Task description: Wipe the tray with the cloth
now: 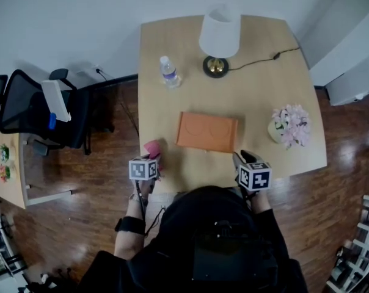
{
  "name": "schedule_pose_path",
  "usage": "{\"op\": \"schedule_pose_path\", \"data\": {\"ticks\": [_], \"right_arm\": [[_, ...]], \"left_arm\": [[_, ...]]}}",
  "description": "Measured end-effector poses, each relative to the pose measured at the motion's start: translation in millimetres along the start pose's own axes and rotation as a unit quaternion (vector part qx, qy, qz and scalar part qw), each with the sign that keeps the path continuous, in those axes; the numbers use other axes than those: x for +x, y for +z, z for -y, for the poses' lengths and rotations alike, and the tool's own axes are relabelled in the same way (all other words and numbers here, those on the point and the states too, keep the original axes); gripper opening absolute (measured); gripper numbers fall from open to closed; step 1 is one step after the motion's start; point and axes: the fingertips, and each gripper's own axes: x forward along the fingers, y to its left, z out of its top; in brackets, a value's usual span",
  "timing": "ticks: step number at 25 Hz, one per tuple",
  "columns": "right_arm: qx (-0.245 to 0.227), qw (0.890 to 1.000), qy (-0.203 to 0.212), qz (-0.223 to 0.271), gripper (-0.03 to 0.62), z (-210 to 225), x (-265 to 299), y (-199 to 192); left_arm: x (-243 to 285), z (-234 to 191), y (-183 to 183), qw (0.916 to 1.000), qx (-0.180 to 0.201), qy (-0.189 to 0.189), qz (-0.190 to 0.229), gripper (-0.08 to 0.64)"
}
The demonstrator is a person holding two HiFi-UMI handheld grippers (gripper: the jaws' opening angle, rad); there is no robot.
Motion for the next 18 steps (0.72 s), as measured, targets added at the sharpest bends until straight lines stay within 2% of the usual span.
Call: {"op": "schedule_pose_path", "data": {"ticks": [8, 9, 10, 12, 13, 16, 18], "right_arm": [[0.012, 1.000, -0.019, -0.001, 0.133, 6.3, -4.3, -6.0], [0.015, 1.000, -0.018, -0.002, 0.133, 4.8, -4.6, -5.3], [0.016, 1.000, -0.017, -0.002, 0.133, 4.0, -4.7, -4.4], [0.017, 1.000, -0.016, 0.001, 0.133, 3.8, -4.7, -2.0], [0.019, 1.000, -0.016, 0.002, 0.133, 4.2, -4.6, -0.9], [0.024, 1.000, -0.019, 0.006, 0.133, 6.9, -4.7, 2.0], [0.025, 0.999, -0.021, 0.007, 0.133, 8.1, -5.2, 4.2]], "left_arm": [[11.7, -3.0, 0.2, 0.9995, -0.014, -0.030, 0.001, 0.108], [10.7, -1.3, 1.2, 0.9993, -0.017, -0.034, 0.004, 0.126], [9.3, 0.7, 3.2, 0.9990, -0.022, -0.038, 0.008, 0.178], [2.7, 5.0, 10.7, 0.9984, -0.030, -0.042, 0.024, 0.326], [-3.0, 6.7, 16.2, 0.9980, -0.031, -0.041, 0.035, 0.353], [-30.9, 14.7, 40.6, 0.9959, -0.027, -0.035, 0.079, 0.357], [-54.0, 30.5, 62.1, 0.9922, -0.019, -0.046, 0.115, 0.350]]}}
